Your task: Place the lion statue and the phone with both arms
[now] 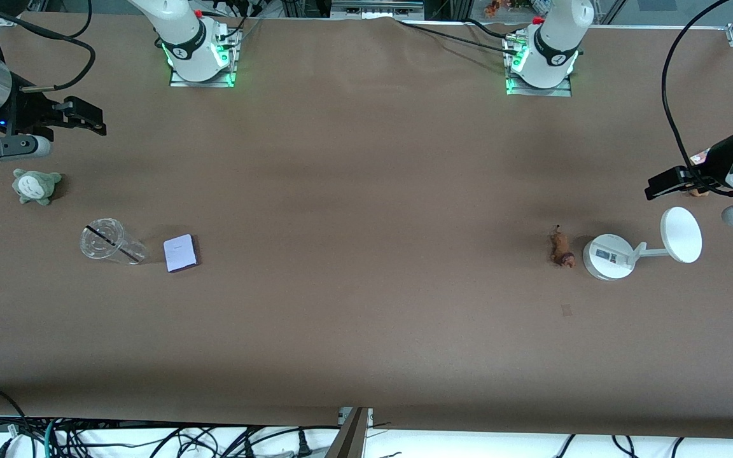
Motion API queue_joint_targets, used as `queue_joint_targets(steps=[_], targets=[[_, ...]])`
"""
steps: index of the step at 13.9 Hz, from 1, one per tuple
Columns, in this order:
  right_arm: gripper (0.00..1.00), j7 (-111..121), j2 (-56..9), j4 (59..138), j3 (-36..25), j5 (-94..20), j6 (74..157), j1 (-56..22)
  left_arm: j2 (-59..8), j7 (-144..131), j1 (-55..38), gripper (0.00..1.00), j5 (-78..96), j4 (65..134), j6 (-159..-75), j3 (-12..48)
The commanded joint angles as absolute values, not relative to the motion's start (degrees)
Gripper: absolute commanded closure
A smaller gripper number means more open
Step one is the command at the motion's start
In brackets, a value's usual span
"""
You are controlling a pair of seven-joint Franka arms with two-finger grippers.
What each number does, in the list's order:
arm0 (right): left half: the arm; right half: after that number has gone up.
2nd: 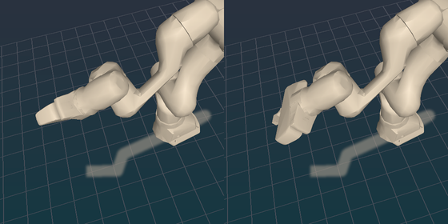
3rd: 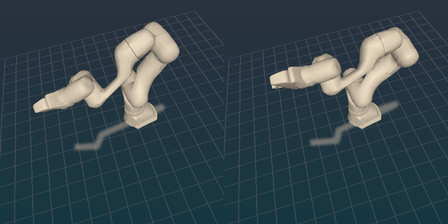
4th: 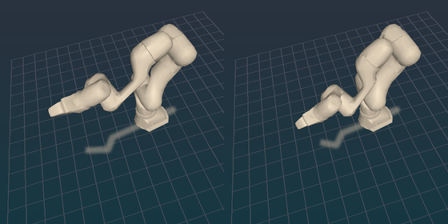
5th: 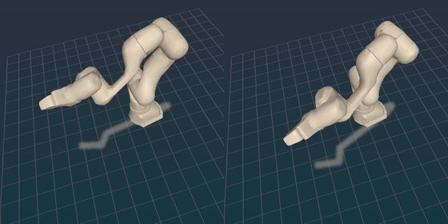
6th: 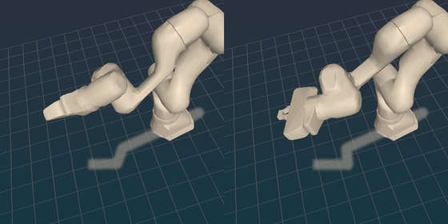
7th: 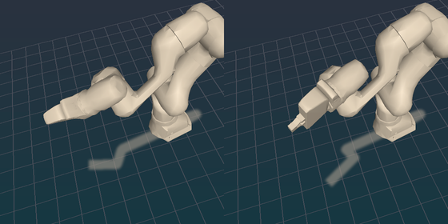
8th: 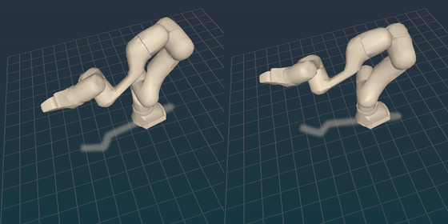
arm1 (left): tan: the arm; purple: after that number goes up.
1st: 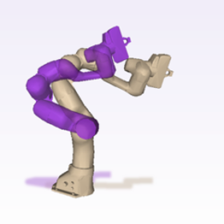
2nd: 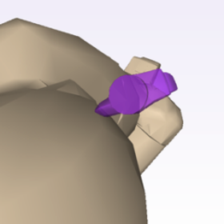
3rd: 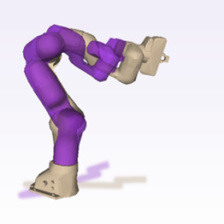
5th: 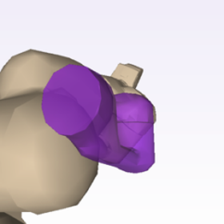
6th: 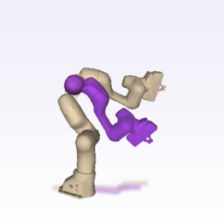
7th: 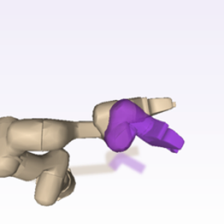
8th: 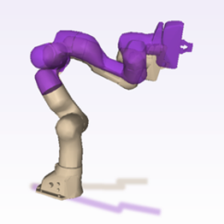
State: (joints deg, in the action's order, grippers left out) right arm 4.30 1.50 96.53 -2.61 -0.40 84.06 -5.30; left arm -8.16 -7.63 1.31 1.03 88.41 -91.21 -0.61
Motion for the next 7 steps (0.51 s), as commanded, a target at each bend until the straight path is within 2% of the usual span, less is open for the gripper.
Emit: queue_joint_targets(steps=[1, 7], targets=[[0.00, 4.04, 0.79, 94.83, -2.02, 0.09, 82.88, -4.75, -8.88, -6.50, 1.58, 0.00, 2.37, 86.75, -90.53, -0.70], [0.00, 3.87, 0.70, 94.66, -2.02, 0.09, 82.79, -4.66, -8.88, -6.50, 1.58, 0.00, 2.46, 86.84, -90.53, -0.70]])
